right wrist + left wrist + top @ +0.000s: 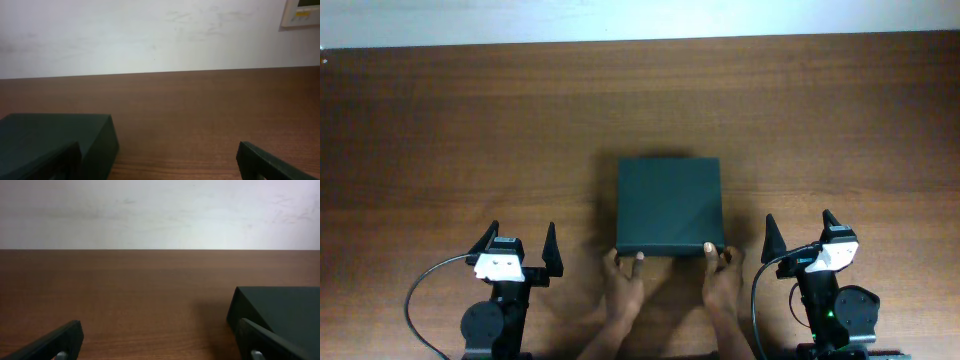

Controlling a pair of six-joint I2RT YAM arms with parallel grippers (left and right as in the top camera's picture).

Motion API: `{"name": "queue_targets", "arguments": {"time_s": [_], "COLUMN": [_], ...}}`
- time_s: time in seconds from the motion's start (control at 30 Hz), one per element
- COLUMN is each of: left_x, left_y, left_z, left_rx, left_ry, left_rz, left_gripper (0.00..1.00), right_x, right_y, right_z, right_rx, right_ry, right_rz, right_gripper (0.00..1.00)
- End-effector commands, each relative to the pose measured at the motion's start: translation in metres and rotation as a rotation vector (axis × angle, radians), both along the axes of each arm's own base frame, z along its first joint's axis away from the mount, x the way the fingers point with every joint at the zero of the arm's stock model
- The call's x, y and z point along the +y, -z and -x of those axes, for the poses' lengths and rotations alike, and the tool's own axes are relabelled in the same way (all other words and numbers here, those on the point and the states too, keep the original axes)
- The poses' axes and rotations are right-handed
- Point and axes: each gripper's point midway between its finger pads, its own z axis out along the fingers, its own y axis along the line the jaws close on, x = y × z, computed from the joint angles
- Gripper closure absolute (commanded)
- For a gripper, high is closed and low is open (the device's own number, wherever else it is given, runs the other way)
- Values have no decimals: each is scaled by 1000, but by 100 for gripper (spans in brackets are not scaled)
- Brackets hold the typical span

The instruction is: Pack container

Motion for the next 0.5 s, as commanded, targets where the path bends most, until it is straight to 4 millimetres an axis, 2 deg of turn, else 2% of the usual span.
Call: {"name": "queue_targets", "arguments": {"time_s": [0.0, 0.47], "left_x": [2, 2], "left_y": [1, 1], "left_z": [0, 0], "left_rx": [-2, -2], "left_ry": [-10, -10], "left_rz": [-19, -19], "left_gripper": [1, 1], "right_x": [2, 2], "right_y": [1, 1], "right_z": [1, 1], "right_rx": [-1, -1], "right_ry": [-8, -8], "right_rz": [-7, -7], "right_gripper": [2, 1]}}
